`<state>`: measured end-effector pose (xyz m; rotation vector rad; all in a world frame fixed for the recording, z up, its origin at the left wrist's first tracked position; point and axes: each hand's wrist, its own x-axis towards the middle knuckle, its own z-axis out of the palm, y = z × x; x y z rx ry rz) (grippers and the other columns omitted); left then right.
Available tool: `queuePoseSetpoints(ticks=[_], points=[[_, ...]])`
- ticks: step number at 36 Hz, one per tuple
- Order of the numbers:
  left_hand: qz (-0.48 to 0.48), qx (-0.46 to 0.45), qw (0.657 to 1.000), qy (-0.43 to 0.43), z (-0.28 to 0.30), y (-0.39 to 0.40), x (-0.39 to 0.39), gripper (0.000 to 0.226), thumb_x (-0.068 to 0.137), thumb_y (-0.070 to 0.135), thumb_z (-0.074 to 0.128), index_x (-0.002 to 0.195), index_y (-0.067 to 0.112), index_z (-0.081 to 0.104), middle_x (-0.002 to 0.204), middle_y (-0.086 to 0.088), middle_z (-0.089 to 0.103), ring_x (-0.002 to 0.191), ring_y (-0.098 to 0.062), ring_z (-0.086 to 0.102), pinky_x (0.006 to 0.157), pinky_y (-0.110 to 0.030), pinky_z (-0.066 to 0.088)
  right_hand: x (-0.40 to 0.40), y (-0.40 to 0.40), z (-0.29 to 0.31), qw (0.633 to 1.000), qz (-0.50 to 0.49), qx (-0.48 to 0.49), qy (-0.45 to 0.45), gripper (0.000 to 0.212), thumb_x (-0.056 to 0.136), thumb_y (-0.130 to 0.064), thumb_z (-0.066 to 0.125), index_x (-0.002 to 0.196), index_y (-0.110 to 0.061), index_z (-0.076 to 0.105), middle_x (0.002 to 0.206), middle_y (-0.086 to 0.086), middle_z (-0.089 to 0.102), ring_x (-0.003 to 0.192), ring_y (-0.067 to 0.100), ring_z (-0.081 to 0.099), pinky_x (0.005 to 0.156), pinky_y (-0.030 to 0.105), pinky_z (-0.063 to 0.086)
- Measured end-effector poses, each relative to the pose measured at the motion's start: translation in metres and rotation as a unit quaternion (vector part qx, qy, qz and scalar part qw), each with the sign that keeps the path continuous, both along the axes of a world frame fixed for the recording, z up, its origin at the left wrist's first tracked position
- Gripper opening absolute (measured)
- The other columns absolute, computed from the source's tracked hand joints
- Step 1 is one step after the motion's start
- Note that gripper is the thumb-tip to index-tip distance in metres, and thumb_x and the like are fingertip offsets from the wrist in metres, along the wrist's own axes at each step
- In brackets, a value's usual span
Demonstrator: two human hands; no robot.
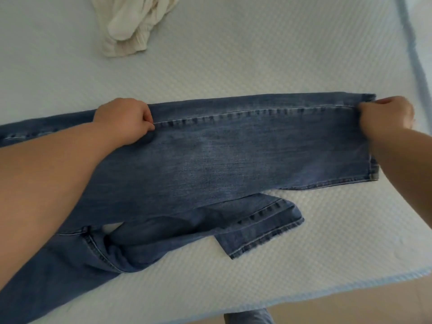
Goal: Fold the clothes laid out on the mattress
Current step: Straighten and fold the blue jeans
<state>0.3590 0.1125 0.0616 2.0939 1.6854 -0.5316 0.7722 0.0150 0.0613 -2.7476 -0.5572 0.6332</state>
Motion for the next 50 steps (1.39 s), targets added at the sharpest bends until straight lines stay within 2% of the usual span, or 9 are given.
queuePoseSetpoints(ticks=[7,12,18,23,27,30,35,43,50], points=[[0.023,0.026,0.998,-0.049,0.012,0.001,-0.01,0.011,0.084,0.033,0.066,0.075,0.03,0.06,0.084,0.008,0.053,0.08,-0.016,0.047,0.067,-0.034,0.038,0.025,-0.001,0.006,0.996,-0.03,0.073,0.045,0.028,0.07,-0.043,0.053,0.092,-0.027,0.06,0.102,0.002,0.064,0.092,0.023,0.059,0.085,0.042,0.049],[-0.008,0.022,0.997,-0.07,0.012,0.006,-0.006,0.009,0.085,0.028,0.066,0.078,0.023,0.064,0.089,0.002,0.056,0.08,-0.016,0.048,0.065,-0.033,0.037,0.034,0.009,0.021,0.989,-0.02,0.099,0.106,0.019,0.086,-0.027,0.049,0.068,-0.025,0.043,0.054,-0.011,0.05,0.059,0.004,0.038,0.063,0.025,0.037],[0.024,-0.028,0.994,-0.104,0.013,0.017,-0.011,0.014,0.083,0.029,0.068,0.075,0.029,0.056,0.08,0.006,0.054,0.082,-0.017,0.05,0.072,-0.032,0.039,0.029,0.011,0.035,0.978,0.04,0.157,0.131,0.017,0.087,-0.014,0.05,0.077,-0.027,0.048,0.074,-0.009,0.047,0.061,0.004,0.045,0.055,0.017,0.038],[0.03,-0.04,0.991,-0.121,0.014,0.02,-0.01,0.02,0.079,0.026,0.072,0.07,0.031,0.055,0.073,0.013,0.053,0.076,-0.013,0.05,0.067,-0.028,0.035,0.043,0.018,0.035,0.939,-0.046,0.202,0.274,0.027,0.089,-0.007,0.055,0.096,-0.033,0.059,0.095,-0.01,0.058,0.072,0.001,0.062,0.057,0.015,0.05],[0.026,-0.062,0.99,-0.126,0.012,0.023,-0.008,0.028,0.076,0.031,0.075,0.1,0.027,0.061,0.086,0.004,0.059,0.074,-0.01,0.052,0.062,-0.025,0.036,0.053,0.021,0.038,0.924,-0.029,0.201,0.325,0.031,0.089,-0.003,0.051,0.09,-0.029,0.068,0.088,-0.007,0.061,0.065,0.004,0.059,0.05,0.015,0.048],[-0.03,-0.035,0.992,-0.116,0.008,0.02,0.004,0.047,0.074,0.041,0.074,0.117,0.026,0.061,0.108,-0.004,0.055,0.099,-0.023,0.052,0.084,-0.036,0.042,0.054,0.024,0.036,0.91,-0.05,0.212,0.352,0.033,0.091,-0.001,0.046,0.09,-0.027,0.065,0.086,-0.007,0.061,0.069,0.007,0.058,0.053,0.015,0.049],[-0.069,0.032,0.991,-0.106,-0.002,0.015,0.039,0.018,0.084,0.039,0.065,0.091,0.024,0.073,0.098,-0.001,0.054,0.091,-0.022,0.052,0.071,-0.033,0.038,0.058,0.024,0.026,0.901,-0.058,0.234,0.36,0.028,0.091,-0.001,0.048,0.089,-0.025,0.062,0.08,-0.005,0.059,0.054,0.001,0.06,0.053,0.016,0.05],[-0.142,0.048,0.989,-0.012,-0.008,0.01,0.052,0.022,0.09,0.032,0.051,0.087,0.015,0.064,0.089,-0.002,0.049,0.073,-0.019,0.047,0.055,-0.029,0.029,0.065,0.024,0.02,0.907,-0.043,0.21,0.363,0.024,0.091,-0.006,0.052,0.089,-0.027,0.064,0.082,-0.006,0.059,0.064,0.006,0.056,0.052,0.018,0.048],[-0.139,0.052,0.987,-0.054,0.013,0.015,0.037,0.012,0.095,0.03,0.045,0.088,0.021,0.049,0.096,-0.007,0.057,0.079,-0.021,0.048,0.065,-0.033,0.033,0.067,0.019,0.014,0.899,-0.034,0.231,0.37,0.024,0.09,-0.005,0.053,0.09,-0.026,0.064,0.087,-0.004,0.059,0.065,0.006,0.059,0.055,0.018,0.049]])
